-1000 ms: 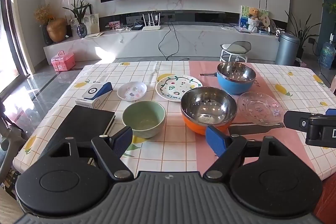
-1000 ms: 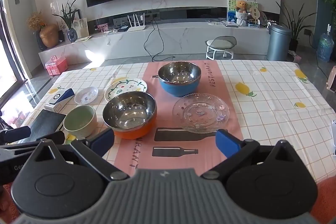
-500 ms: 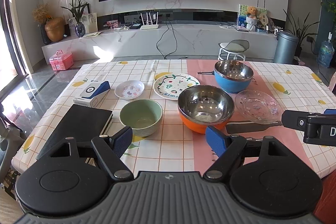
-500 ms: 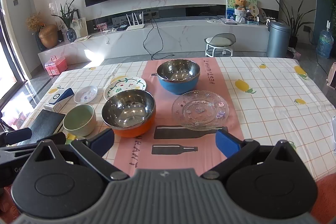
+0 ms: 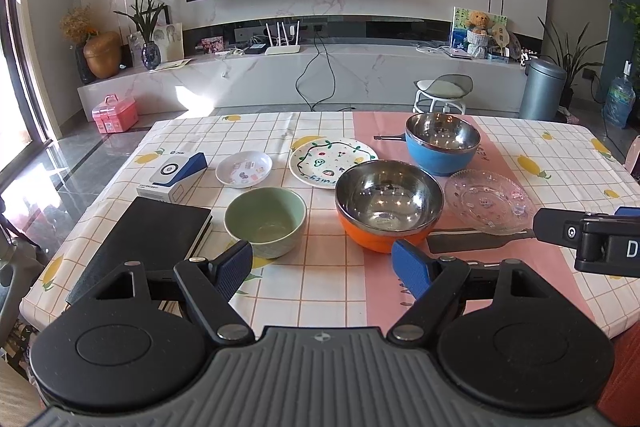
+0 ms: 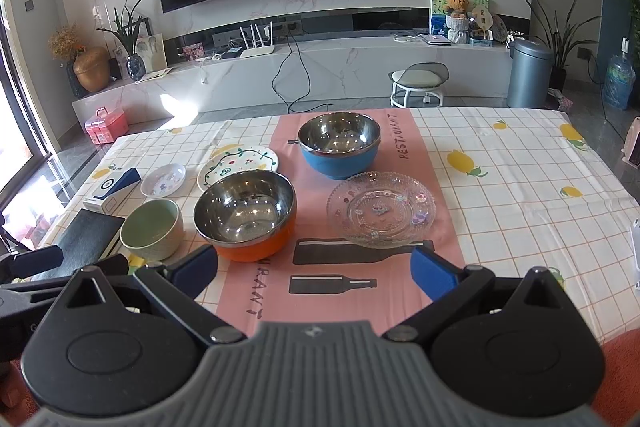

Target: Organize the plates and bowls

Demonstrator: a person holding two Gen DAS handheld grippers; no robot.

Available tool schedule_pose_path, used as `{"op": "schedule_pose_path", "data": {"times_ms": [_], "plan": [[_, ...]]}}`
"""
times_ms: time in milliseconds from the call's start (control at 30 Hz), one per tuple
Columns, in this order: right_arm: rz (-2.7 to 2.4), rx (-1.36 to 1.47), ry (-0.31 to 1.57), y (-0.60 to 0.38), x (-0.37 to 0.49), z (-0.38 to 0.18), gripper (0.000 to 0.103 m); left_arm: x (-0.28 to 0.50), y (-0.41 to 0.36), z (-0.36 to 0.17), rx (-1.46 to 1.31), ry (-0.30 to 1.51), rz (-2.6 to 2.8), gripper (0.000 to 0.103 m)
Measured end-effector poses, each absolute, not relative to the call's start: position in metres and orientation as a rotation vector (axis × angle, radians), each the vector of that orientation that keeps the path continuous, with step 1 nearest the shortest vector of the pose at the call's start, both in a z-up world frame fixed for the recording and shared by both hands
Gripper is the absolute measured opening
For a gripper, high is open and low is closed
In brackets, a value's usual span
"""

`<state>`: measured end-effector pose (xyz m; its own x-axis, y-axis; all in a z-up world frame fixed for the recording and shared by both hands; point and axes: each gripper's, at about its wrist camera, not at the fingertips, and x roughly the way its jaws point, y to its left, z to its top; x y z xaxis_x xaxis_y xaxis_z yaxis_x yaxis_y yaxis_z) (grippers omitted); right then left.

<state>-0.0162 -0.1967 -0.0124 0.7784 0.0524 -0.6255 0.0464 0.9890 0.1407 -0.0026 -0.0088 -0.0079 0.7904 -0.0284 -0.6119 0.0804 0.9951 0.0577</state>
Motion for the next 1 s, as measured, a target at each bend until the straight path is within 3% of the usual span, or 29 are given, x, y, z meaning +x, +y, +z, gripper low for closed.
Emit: {"op": "schedule_pose_path", "data": {"times_ms": [1000], "plan": [[0.004, 0.160, 0.688, -0.195, -0.016, -0.022, 0.100, -0.008, -0.023, -0.021, 0.082, 0.670, -0.067, 0.093]]}}
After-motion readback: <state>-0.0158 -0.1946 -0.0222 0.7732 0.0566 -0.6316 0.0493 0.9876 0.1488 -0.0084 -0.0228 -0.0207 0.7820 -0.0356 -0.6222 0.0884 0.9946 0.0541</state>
